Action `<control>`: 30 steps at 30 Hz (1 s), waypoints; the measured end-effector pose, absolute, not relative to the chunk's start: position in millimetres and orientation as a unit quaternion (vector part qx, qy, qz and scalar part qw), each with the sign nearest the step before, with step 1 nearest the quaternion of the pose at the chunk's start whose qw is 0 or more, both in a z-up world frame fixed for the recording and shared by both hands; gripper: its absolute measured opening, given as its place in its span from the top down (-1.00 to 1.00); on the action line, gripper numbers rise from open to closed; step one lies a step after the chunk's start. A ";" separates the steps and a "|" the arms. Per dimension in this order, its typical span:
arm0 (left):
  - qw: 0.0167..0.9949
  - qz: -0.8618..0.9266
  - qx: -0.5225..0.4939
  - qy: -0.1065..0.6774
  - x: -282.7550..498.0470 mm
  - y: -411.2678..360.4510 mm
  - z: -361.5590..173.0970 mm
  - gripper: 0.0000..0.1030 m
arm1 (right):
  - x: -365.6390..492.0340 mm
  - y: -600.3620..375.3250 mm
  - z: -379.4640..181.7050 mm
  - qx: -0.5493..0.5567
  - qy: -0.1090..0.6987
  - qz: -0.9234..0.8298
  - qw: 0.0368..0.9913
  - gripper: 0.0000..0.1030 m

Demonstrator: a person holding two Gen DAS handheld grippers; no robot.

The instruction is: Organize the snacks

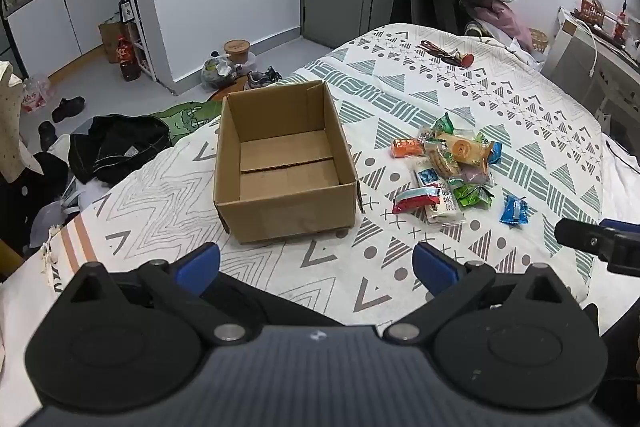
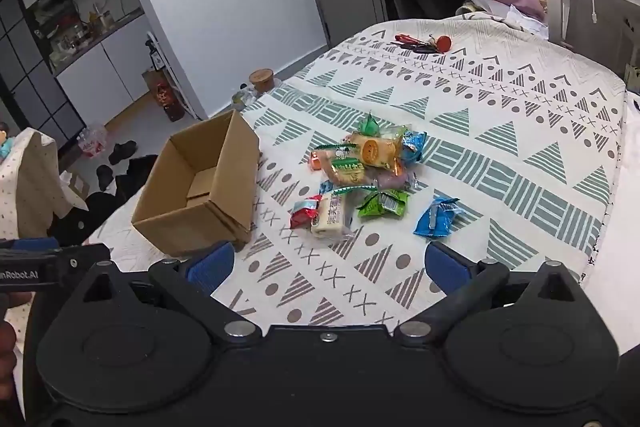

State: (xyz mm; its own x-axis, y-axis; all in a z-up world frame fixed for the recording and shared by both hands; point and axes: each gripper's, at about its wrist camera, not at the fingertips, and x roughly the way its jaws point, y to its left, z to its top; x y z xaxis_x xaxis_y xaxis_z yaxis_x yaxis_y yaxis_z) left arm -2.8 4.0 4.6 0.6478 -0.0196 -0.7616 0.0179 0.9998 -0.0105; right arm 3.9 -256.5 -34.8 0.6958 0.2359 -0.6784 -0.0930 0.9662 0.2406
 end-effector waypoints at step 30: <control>0.908 -0.015 -0.003 0.419 -3.4 -2.3 2.4 -0.98 | 6.9 -258.3 -37.2 0.096 0.381 0.085 0.916 -0.99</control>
State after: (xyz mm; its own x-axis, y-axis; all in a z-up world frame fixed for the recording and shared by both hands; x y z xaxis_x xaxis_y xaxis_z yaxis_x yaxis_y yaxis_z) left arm -3.4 -2.3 2.4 0.6484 -0.0300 -0.7607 0.0250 0.9995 -0.0181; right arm 6.9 -258.3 -37.2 0.6956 0.2291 -0.6809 -0.0834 0.9671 0.2402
